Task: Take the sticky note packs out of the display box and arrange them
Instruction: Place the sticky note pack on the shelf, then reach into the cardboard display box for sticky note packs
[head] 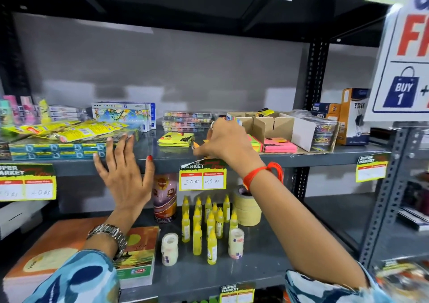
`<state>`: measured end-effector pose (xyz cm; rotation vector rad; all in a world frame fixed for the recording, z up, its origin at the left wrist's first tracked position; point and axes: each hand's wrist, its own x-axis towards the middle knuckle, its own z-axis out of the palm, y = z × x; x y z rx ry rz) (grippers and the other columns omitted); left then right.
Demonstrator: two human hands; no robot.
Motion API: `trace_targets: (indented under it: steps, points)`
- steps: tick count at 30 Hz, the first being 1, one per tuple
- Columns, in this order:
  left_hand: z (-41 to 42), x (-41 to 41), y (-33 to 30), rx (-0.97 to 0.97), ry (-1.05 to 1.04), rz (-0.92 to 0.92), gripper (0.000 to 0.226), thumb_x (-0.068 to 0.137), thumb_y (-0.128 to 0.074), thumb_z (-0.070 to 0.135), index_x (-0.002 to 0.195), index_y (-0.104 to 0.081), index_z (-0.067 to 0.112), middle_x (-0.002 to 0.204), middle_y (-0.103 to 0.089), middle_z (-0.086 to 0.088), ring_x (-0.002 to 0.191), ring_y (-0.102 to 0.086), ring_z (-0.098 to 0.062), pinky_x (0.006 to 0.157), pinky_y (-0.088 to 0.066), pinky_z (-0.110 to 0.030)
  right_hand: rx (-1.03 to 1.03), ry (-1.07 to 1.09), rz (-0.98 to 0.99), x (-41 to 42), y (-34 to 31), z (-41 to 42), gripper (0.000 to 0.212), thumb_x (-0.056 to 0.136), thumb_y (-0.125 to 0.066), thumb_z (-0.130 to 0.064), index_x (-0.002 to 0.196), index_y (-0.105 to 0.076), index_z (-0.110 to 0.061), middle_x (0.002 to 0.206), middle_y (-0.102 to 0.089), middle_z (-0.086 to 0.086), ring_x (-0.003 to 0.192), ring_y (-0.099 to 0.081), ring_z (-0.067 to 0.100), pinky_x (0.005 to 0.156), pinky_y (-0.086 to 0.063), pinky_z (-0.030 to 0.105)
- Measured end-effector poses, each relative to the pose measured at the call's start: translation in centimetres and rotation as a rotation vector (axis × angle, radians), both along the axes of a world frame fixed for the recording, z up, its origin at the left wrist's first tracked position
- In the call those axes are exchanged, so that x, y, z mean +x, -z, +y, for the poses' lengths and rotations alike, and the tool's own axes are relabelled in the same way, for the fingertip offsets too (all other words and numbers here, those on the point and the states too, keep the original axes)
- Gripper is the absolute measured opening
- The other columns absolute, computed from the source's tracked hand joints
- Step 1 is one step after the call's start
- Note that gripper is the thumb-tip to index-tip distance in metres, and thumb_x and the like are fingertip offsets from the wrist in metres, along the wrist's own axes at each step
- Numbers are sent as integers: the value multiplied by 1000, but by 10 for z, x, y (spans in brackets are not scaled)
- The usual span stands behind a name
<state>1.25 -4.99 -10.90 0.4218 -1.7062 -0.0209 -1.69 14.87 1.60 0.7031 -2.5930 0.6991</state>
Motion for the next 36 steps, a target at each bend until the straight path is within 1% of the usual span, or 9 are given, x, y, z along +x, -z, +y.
trace_targets:
  steps: [3,7,10,14,20,24,27,33,36]
  points:
    - [0,-1,1,0,-3,3,58,93,-34,40,138,-42,5,140,-46,-15,137,-29,-32,115,1,-45,-193,27,117,10,-16,19,48,59,-80,-46,90,-64,-13,87,-67,6,83,-62,26,66,-50,28]
    - [-1,-1,2,7,-9,0,57,93,-34,40,139,-42,6,140,-46,-14,139,-27,-31,114,-4,-52,-340,121,220,3,-45,59,44,63,-78,-43,87,-68,-7,79,-65,10,82,-63,28,70,-54,33]
    - [0,0,2,14,-15,-14,58,93,-34,40,140,-41,6,140,-46,-15,139,-27,-31,113,-6,-55,-298,254,183,-25,-44,86,48,64,-81,-40,83,-63,0,85,-66,14,89,-63,31,70,-52,32]
    - [2,0,1,25,-8,-12,60,92,-34,41,140,-42,5,140,-46,-15,139,-27,-32,113,-5,-55,-336,330,54,-57,-25,105,40,60,-82,-32,69,-53,-6,83,-61,15,87,-63,33,62,-43,29]
    - [-1,0,2,14,-11,-4,60,92,-34,42,140,-41,6,140,-45,-15,138,-27,-32,114,-1,-50,-249,339,-30,-76,0,102,41,68,-76,-31,95,-62,-5,95,-64,18,100,-60,35,74,-46,32]
    - [-2,-1,2,7,-12,-7,60,93,-33,42,140,-41,6,141,-45,-15,139,-26,-31,115,4,-44,-286,286,-42,-81,-3,100,41,96,-47,-27,112,-58,9,122,-58,28,115,-51,40,94,-42,39]
    - [-2,-1,2,7,-11,-8,60,93,-34,41,140,-40,6,142,-44,-15,140,-25,-31,115,3,-45,-312,260,-76,-85,-2,96,43,100,-37,-26,121,-54,7,132,-51,28,123,-45,40,102,-36,41]
    - [-2,0,2,10,-12,-15,61,93,-32,43,140,-41,5,142,-45,-14,139,-27,-32,114,-3,-52,-348,269,-45,-95,13,86,41,99,-33,-25,116,-57,3,127,-52,30,118,-46,45,101,-39,46]
    - [-2,1,1,0,-9,-14,60,93,-35,41,138,-43,4,141,-46,-14,138,-29,-32,114,-4,-51,-408,370,219,-88,8,71,35,97,-37,-20,112,-56,4,121,-54,31,119,-44,45,102,-36,53]
